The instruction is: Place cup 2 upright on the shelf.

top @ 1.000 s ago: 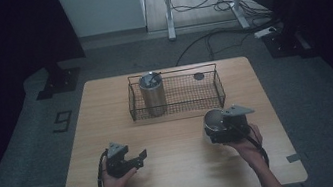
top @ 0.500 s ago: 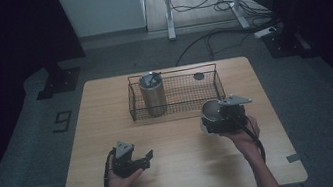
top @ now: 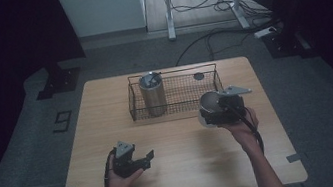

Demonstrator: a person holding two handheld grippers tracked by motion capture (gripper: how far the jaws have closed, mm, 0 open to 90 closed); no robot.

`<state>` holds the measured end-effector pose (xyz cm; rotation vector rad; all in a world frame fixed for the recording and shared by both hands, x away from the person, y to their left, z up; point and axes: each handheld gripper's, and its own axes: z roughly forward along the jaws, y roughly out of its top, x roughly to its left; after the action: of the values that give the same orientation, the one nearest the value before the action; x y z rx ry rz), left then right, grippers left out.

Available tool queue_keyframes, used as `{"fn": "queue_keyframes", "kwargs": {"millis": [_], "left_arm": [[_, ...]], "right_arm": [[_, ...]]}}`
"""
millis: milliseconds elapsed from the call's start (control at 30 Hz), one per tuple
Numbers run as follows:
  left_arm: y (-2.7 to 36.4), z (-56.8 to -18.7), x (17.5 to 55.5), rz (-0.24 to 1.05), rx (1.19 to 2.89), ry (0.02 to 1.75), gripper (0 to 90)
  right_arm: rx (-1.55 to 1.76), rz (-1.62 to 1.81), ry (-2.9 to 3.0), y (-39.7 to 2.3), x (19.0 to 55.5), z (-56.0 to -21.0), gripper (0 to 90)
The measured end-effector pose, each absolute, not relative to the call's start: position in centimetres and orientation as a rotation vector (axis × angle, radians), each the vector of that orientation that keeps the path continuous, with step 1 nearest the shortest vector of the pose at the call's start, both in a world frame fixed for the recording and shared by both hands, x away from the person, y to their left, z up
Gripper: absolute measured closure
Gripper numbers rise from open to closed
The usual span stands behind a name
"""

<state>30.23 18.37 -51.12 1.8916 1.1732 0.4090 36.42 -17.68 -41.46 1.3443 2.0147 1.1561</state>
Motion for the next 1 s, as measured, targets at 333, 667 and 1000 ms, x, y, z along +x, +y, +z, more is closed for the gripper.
{"fn": "queue_keyframes", "kwargs": {"millis": [333,667,1000], "left_arm": [[18.4,-51.1,29.7,0.419,1.893,1.17,18.0],[18.5,-51.2,29.8,0.416,1.898,1.168,18.0],[18.3,-51.3,29.7,0.418,1.908,1.168,18.1]], "right_arm": [[1.335,1.199,1.991,-17.8,37.2,-40.0,7.0],[1.315,1.199,1.989,-16.9,38.5,-38.8,7.0],[1.336,1.177,1.993,-16.7,40.5,-38.6,7.0]]}}
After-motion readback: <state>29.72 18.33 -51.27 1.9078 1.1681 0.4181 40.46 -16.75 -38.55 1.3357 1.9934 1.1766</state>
